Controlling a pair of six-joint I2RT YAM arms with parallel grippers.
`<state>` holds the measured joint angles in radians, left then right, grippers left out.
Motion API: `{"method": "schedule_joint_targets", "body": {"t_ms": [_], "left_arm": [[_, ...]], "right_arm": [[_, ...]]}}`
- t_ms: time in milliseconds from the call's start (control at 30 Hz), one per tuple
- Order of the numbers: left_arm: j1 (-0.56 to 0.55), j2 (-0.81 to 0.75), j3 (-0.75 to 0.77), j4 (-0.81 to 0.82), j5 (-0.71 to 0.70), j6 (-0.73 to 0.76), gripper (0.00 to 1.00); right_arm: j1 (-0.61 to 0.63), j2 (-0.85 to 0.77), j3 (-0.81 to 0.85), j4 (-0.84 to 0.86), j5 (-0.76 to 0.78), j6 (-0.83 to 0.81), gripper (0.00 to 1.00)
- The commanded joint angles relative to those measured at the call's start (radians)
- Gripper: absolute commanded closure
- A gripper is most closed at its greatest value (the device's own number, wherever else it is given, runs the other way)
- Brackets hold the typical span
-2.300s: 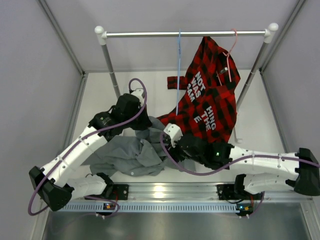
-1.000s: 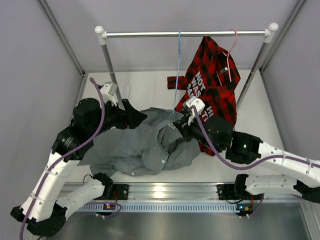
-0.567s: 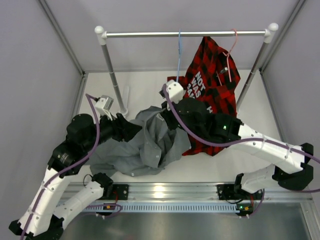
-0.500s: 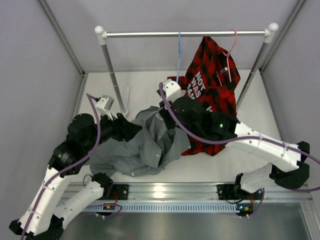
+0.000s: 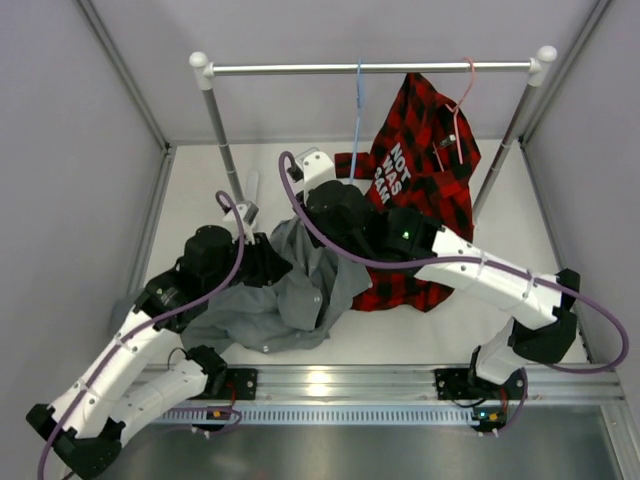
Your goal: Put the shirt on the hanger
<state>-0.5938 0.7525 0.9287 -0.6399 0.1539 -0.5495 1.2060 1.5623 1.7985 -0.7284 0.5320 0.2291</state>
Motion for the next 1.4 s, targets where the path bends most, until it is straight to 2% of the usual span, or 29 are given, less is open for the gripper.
{"method": "schedule_joint_targets", "body": {"t_ms": [0,200,300,367,433,533,633,700,833,967,1000,1033,1100,1167,1267,1367], "left_arm": [[-0.050,0.021,-0.034,0.046,-0.138,-0.049,0.64],[-0.167,0.089,-0.037,0.055,-0.339,-0.086,0.63],[-0.167,0.117,-0.042,0.094,-0.349,-0.089,0.56],[-0.167,0.119,-0.048,0.120,-0.347,-0.078,0.55],[-0.167,0.116,-0.054,0.154,-0.330,-0.060,0.80],[-0.167,0.108,-0.047,0.155,-0.353,-0.041,1.00],[-0.167,0.078,-0.027,0.138,-0.410,0.005,1.00],[-0.164,0.048,0.037,0.089,-0.480,0.023,1.00],[-0.146,0.065,0.195,-0.113,-0.547,0.097,1.00],[-0.141,0.139,0.292,-0.204,-0.463,0.138,1.00],[-0.141,0.142,0.297,-0.205,-0.400,0.135,1.00],[-0.141,0.143,0.298,-0.204,-0.369,0.132,1.00],[-0.141,0.143,0.298,-0.204,-0.303,0.123,1.00],[-0.141,0.134,0.300,-0.204,-0.266,0.118,1.00],[-0.141,0.123,0.311,-0.199,-0.183,0.102,1.00],[-0.141,0.116,0.312,-0.199,-0.201,0.091,1.00]], "right_arm": [[-0.013,0.037,0.076,-0.014,0.060,0.015,1.00],[-0.040,0.081,0.076,-0.019,0.042,0.044,1.00],[-0.040,0.078,0.070,-0.008,0.020,0.052,1.00],[-0.040,0.071,0.067,-0.008,0.005,0.052,1.00],[-0.039,0.059,0.050,-0.006,0.000,0.052,1.00],[-0.043,0.036,0.009,0.001,-0.001,0.050,1.00],[-0.049,-0.005,-0.062,0.026,-0.026,0.061,1.00],[-0.049,-0.053,-0.124,0.061,-0.059,0.065,1.00],[-0.059,-0.129,-0.180,0.083,-0.136,0.084,0.98],[-0.063,-0.203,-0.154,0.081,-0.214,0.082,0.79],[-0.065,-0.212,-0.143,0.081,-0.268,0.078,0.57],[-0.066,-0.219,-0.134,0.080,-0.298,0.075,0.44],[-0.072,-0.229,-0.087,0.061,-0.342,0.073,0.24],[-0.082,-0.228,-0.047,0.003,-0.310,0.072,0.20],[-0.112,-0.217,0.045,-0.081,-0.140,0.091,0.20],[-0.172,-0.202,0.082,-0.120,-0.024,0.111,0.21]]}}
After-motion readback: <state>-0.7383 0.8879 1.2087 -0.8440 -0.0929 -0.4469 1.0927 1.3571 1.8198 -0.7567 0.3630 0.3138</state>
